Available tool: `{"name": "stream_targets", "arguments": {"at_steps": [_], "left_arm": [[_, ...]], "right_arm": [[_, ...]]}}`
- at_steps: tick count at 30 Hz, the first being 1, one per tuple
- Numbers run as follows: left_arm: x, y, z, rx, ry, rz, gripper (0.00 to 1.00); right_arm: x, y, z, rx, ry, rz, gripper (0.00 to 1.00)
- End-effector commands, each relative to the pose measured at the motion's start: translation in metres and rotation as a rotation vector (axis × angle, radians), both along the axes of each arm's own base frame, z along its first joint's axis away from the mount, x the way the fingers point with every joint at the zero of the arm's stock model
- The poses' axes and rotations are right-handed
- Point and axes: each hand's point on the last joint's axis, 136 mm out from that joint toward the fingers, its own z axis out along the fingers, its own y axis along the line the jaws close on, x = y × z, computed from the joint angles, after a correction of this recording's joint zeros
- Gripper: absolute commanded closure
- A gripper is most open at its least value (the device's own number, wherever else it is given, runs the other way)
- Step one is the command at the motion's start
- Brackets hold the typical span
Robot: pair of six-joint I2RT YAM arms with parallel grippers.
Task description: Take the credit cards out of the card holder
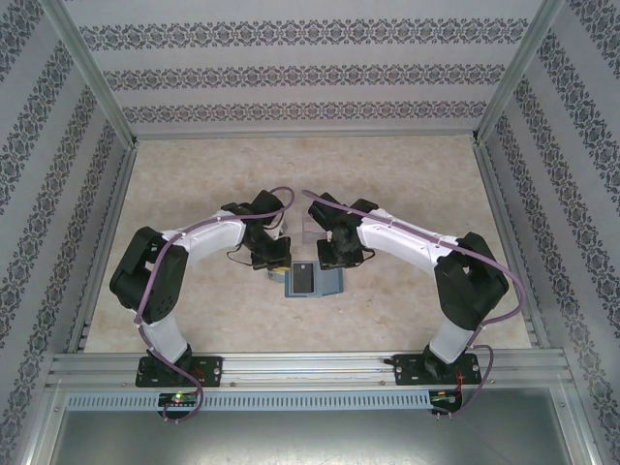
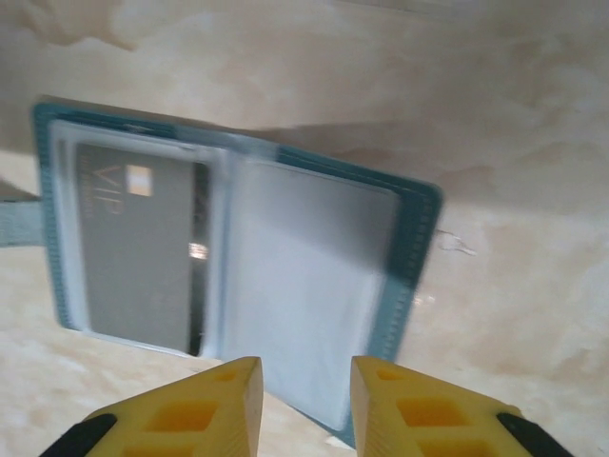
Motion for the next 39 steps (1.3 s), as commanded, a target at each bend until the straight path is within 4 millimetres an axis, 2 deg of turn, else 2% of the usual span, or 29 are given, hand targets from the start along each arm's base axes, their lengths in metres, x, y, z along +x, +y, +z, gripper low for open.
{"name": "stream_targets", "arguments": {"at_steps": [1,5,9,11,17,25,39], "left_arm": [[-0.001,-0.013,0.006,-0.026,0.013,-0.018,1.00],[0.001,-0.021,0.005,-0.042,0.016,-0.032,1.00],[0.000,-0.027,0.000,-0.047,0.027,-0.042,1.00],[-0.001,-0.030,-0.004,-0.049,0.034,-0.048,1.00],[-0.003,-0.033,-0.014,-0.042,0.053,-0.058,1.00],[-0.006,-0.029,-0.025,-0.017,0.070,-0.058,1.00],[-0.008,-0.026,-0.028,-0.005,0.074,-0.059,1.00]], "right_arm": [[0.004,0.020,0.003,0.128,0.019,-0.025,0.72],[0.004,0.037,-0.008,0.238,0.063,-0.057,0.77],[0.005,0.045,-0.019,0.292,0.084,-0.075,0.85],[0.004,0.046,-0.025,0.300,0.091,-0.085,0.90],[0.005,0.045,-0.038,0.303,0.110,-0.097,0.97],[0.007,0.042,-0.048,0.276,0.114,-0.098,0.98],[0.005,0.043,-0.056,0.276,0.137,-0.092,0.98]]}}
